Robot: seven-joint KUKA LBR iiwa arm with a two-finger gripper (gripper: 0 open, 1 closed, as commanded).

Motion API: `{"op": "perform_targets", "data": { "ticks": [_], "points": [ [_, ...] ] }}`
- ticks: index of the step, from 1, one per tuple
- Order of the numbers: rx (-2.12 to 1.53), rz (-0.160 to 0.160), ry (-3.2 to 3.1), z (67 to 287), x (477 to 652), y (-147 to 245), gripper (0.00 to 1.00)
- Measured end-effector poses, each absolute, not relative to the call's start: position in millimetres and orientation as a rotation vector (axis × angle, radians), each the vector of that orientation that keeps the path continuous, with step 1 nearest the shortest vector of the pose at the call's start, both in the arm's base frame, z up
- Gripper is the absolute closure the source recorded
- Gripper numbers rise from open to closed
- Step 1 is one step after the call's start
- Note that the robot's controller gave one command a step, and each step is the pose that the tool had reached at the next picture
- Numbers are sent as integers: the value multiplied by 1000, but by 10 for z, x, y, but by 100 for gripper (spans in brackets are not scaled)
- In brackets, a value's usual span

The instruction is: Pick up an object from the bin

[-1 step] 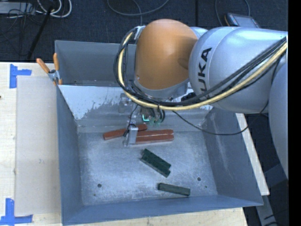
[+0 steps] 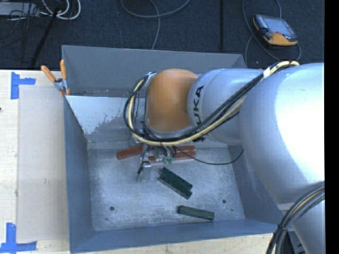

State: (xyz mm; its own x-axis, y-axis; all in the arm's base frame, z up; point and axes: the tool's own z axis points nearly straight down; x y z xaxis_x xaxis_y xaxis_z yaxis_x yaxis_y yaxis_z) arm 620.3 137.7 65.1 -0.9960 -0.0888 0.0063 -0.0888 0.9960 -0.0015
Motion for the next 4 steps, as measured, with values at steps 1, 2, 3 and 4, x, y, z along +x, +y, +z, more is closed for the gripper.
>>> {"op": "perform_targets", "data": {
  "ticks": [1, 2, 3, 4],
  "points": [
    [132, -2, -3139, 653, 6209, 1373, 0],
    [123, -2, -3140, 656, 6214, 1368, 0],
    [114, -3, -3140, 656, 6215, 1368, 0],
    [104, -3, -3140, 657, 6216, 1369, 0]
  ]
}}
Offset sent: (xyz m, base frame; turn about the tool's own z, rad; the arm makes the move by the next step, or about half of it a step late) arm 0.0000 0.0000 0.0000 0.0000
